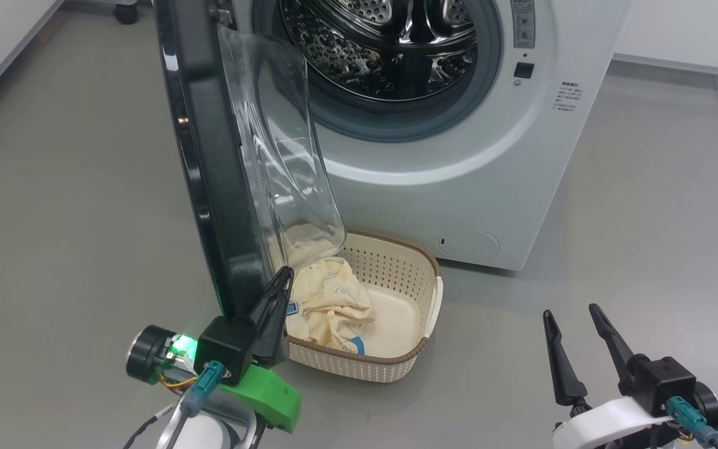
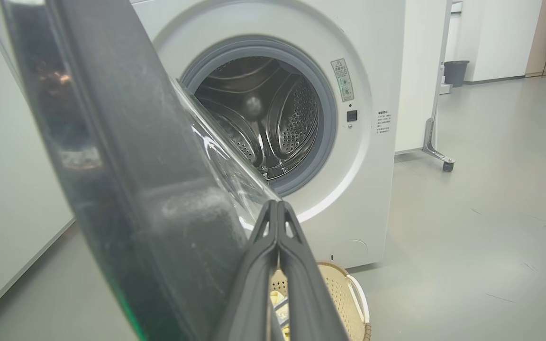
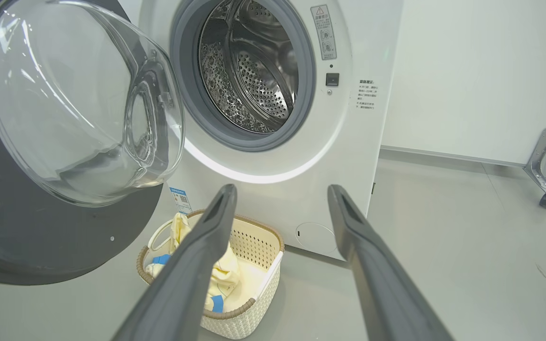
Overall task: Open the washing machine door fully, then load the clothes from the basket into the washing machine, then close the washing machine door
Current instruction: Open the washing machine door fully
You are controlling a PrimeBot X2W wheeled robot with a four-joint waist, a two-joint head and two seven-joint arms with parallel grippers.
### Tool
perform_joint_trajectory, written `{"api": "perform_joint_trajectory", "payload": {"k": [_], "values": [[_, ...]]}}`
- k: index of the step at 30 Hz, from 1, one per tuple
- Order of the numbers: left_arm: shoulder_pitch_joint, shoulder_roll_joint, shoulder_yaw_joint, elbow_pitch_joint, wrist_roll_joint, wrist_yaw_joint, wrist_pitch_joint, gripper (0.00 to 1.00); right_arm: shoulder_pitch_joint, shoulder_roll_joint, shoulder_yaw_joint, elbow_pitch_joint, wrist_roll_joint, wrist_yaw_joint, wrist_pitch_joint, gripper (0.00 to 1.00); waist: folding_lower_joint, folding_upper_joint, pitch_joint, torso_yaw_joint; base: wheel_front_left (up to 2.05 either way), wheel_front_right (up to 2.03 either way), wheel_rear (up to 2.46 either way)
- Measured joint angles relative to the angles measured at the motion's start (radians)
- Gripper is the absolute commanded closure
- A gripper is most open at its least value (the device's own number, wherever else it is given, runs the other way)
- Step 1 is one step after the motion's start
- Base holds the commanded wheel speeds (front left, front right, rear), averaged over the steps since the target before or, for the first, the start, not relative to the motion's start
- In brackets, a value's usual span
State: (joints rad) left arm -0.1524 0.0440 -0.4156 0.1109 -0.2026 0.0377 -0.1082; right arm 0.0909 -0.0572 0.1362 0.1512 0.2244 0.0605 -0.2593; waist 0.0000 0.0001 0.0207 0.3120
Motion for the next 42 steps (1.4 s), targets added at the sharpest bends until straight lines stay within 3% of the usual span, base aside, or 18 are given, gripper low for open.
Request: {"api": "perform_joint_trajectory", "payload": {"k": [23,42], "values": [[0.076,-0.003,0.104,-0.023,-0.026,0.056,-0.036,1.0,0.0,0.01,-0.032,-0.006,-0.016,0.003,0.0,0.0,0.0,0.0,0.031,0.045,0.0,0.0,0.0],[0.075,0.013,0.248,-0.028,-0.026,0.068,-0.071,1.0,-0.012,0.012,-0.041,-0.014,-0.042,0.018,0.0,0.0,0.0,0.0,0.08,0.105,0.0,0.0,0.0]]}}
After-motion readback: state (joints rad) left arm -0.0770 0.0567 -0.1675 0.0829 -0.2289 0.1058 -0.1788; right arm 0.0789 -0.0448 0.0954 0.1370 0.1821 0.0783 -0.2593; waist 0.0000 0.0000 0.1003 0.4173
